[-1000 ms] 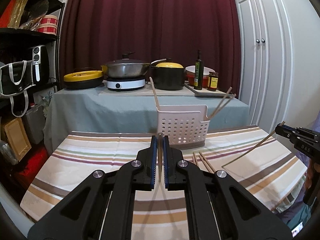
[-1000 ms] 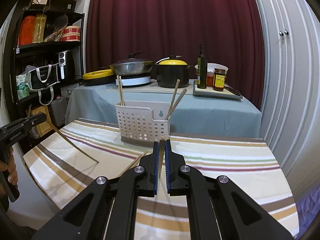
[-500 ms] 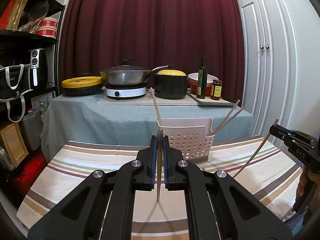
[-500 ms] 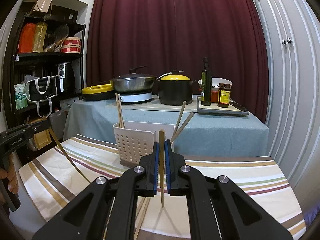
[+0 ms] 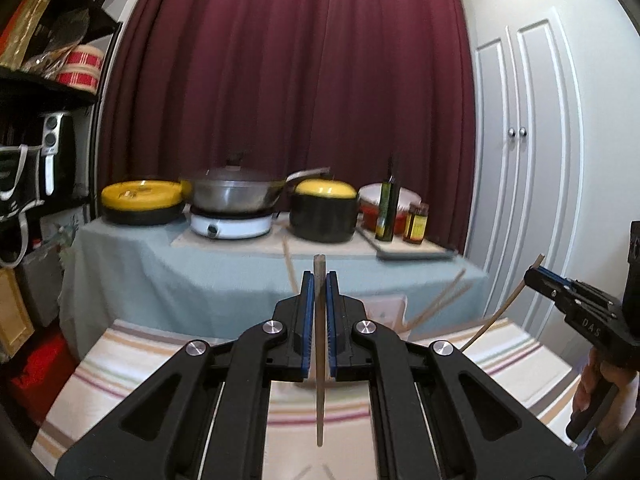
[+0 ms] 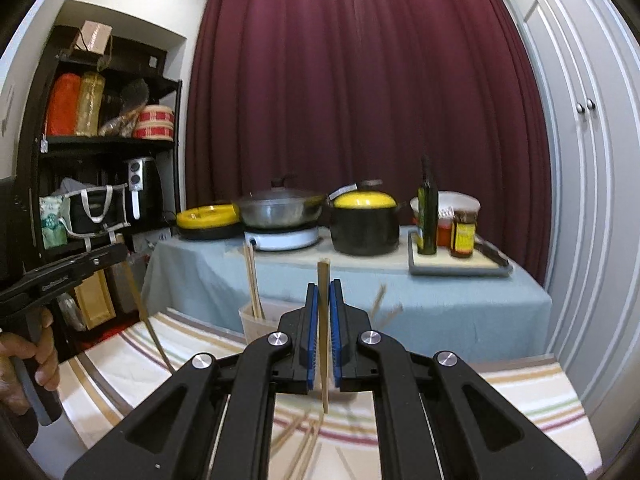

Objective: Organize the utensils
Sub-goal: 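Lift both chopsticks upright and carry them over the white caddy, then lower both tools into the caddy and open them to release the chopsticks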

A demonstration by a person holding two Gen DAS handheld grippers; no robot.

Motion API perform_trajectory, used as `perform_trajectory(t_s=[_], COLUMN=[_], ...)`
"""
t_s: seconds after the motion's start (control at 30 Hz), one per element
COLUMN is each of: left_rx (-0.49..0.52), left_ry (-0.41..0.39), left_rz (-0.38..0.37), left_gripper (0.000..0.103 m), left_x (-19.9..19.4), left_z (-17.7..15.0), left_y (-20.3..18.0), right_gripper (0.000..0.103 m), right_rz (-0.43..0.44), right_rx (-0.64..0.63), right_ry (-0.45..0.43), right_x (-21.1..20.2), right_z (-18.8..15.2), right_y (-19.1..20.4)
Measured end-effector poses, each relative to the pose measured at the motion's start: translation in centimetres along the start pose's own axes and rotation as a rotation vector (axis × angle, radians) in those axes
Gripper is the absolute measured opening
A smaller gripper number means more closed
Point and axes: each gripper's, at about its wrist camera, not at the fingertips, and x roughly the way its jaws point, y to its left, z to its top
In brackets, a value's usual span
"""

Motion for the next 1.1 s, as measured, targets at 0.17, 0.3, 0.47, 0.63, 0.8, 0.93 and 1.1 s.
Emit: perform_trajectory(t_s=[0.17, 0.3, 0.47, 0.63, 0.8, 0.93, 1.1], left_rx=[0.043, 0.063, 0.071, 0.078, 0.077, 0.074, 0.083], left_ry=[-0.078, -0.128, -0.184, -0.188, -0.134, -0.088, -0.024], left_rz=[-0.017, -0.030, -0.036, -0.035, -0.028, -0.022, -0.035], left_gripper=[0.006, 0.006, 0.006, 0.006, 0.006, 0.006, 0.006], left_x=[2.0, 3.8, 6.8, 9.8, 13.4, 15.4, 17.1], left_z=[3.8, 6.3, 9.0, 9.6, 7.6, 5.7, 3.4], left_y=[-0.8, -1.4, -1.7, -1.9, -1.4, -0.8, -0.4], right_gripper=[0.007, 0.007, 0.007, 0.007, 0.007, 0.007, 0.007], right_rz=[0.017, 0.016, 0.017, 0.022, 0.032, 0.034, 0.026], right_rx=[-0.023, -0.036, -0.029, -0.011, 0.004, 0.007, 0.004], right_ry=[-0.060, -0.090, -0.088, -0.051, 0.012, 0.069, 0.119], right_x=[0.9, 2.3, 4.8, 7.5, 10.1, 11.9, 13.2], right_z=[2.6, 4.3, 5.2, 4.9, 3.3, 1.5, 0.1], right_y=[0.1, -0.4, -1.1, -1.6, -1.7, -1.5, -1.4])
